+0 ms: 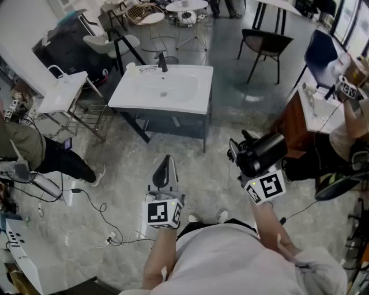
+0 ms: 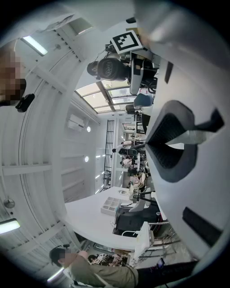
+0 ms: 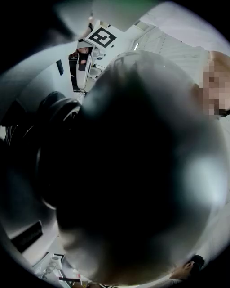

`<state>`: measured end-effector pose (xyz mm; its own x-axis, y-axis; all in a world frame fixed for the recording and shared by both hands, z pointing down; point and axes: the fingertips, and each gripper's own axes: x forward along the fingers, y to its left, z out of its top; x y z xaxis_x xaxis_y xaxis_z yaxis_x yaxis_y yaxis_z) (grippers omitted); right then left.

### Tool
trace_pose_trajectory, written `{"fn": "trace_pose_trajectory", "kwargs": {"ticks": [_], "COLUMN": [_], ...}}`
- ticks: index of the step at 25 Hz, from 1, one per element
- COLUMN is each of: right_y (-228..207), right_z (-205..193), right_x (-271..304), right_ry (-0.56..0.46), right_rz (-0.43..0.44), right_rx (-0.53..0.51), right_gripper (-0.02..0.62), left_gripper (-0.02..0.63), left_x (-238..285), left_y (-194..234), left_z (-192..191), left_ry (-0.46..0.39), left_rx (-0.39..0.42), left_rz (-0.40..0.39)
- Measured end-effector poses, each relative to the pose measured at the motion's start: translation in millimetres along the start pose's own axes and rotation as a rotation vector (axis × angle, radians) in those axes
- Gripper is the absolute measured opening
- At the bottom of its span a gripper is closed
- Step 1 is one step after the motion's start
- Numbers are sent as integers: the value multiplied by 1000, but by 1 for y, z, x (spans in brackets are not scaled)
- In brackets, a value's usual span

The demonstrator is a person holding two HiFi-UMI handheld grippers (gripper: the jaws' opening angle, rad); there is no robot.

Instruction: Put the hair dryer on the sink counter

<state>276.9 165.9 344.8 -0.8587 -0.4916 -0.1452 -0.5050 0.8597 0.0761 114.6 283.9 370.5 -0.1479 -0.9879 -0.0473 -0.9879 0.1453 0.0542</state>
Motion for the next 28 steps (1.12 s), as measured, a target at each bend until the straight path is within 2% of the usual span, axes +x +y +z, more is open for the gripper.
{"fn": "trace_pose_trajectory", "kwargs": {"ticks": [16, 28], "right_y": [2, -7], "right_z": [-4, -21], "right_x": [0, 0], "right_ry": [-2, 19], "right_rz": [52, 142], "right_rx": [16, 5], "right_gripper": [187, 187], "left_gripper": [2, 2], "left_x": [-1, 16], "left_y": [-9, -26], "left_z": [-6, -19], "left_ry": [19, 7], "left_rx": [0, -6], "left_rz": [25, 73]}}
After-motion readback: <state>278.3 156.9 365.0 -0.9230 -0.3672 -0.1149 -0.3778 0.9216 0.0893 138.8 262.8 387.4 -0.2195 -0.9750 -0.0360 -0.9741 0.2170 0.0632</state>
